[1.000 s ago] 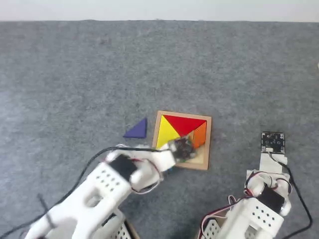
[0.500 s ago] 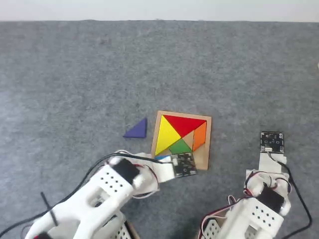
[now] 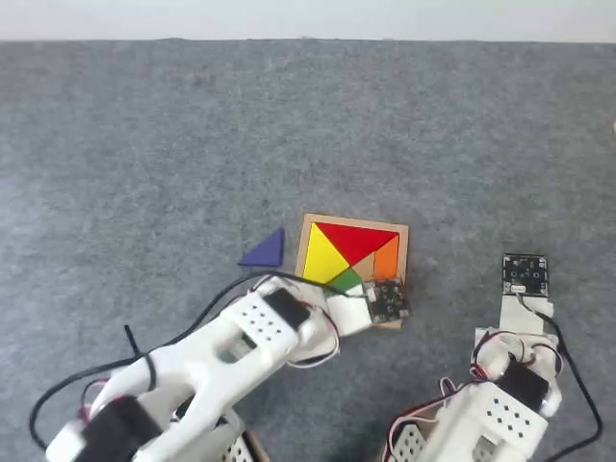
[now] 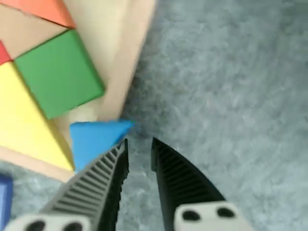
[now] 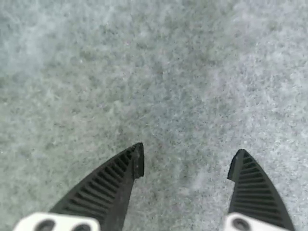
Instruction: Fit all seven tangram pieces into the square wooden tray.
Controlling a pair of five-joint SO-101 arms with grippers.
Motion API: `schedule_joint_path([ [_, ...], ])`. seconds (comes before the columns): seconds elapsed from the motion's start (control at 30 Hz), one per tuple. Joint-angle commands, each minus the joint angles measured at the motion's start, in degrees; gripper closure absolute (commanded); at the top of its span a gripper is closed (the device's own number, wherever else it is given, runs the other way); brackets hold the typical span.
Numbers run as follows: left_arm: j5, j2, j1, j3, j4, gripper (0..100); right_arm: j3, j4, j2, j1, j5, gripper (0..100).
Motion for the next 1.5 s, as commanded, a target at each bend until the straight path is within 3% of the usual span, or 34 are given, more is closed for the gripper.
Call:
schedule_joint_path([
  [0.0, 0.2, 1.5, -1.8, -4.4, -1.1, 92, -0.4, -1.2, -0.2, -0.7, -0.6, 70.3],
  [0.47, 0.1, -0.4, -2.2, -7.1, 2.4, 92, -0.4, -1.2, -0.2, -0.7, -0.5, 70.3],
  [0.57, 0.2, -8.7, -8.8, -7.5, 3.0, 92, -0.4, -1.2, -0.2, -0.7, -0.4, 70.3],
  [0.67, -0.3, -13.6, -21.0, -10.5, 4.7, 90, -0.4, -1.2, -0.2, -0.7, -0.4, 70.3],
  [0.77, -3.2, -10.7, -31.5, -16.4, 8.7, 84, -0.4, -1.2, -0.1, -0.7, -0.4, 70.3],
  [0.87, -4.9, -2.6, -36.3, -21.4, 9.1, 80, -0.4, -1.2, -0.1, -1.4, -0.4, 70.3],
  [1.17, -2.4, 29.6, -36.7, -37.5, 9.1, 79, -0.4, -1.1, -0.1, -2.2, -0.3, 70.3],
  [1.47, 2.2, 31.7, -34.0, -39.0, 9.1, 77, -0.4, -1.1, -0.1, -2.2, -0.3, 70.3],
])
